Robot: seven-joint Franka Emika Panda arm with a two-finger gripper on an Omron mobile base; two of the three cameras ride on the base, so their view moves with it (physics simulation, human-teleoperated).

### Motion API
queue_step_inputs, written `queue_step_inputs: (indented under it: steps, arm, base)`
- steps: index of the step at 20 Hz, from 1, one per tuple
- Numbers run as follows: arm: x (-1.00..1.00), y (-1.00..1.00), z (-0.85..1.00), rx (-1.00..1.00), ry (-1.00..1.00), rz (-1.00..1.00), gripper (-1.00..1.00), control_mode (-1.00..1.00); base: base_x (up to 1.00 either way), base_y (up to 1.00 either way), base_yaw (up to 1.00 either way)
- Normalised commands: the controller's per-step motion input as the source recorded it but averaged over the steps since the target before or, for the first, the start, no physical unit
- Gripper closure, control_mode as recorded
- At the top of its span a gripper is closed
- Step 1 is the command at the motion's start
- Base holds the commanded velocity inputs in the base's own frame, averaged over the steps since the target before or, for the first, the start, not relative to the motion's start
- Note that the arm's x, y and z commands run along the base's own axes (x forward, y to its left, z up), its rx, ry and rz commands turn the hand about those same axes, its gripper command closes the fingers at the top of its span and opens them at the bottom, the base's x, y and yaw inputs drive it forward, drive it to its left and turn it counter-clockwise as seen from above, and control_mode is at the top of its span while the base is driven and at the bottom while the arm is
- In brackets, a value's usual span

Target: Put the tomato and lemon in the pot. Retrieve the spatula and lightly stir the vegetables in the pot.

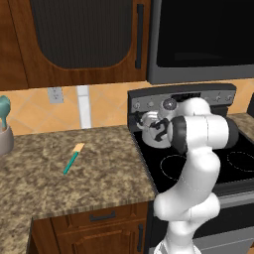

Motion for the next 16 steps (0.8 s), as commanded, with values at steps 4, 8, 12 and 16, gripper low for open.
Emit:
queue_step_inputs:
  steps: [4, 8, 12, 16]
  arm:
    - [0.08, 0.14, -0.14, 0.00, 0.00, 0.00, -1.00, -1.00]
    - [0.00, 0.04, -0.01, 0.00, 0.00, 0.00, -1.00, -1.00]
    - [0.00, 0.00, 0.20, 0.00, 0.00, 0.00, -1.00, -1.00]
    - [-0.08, 0.00, 0.56, 0.00, -0.03, 0.01, -1.00, -1.00]
  base:
    - [0.00, 0.00, 0.00]
    - [0.00, 0.00, 0.00]
    - [0.00, 0.00, 0.00]
    - [0.00, 0.00, 0.00]
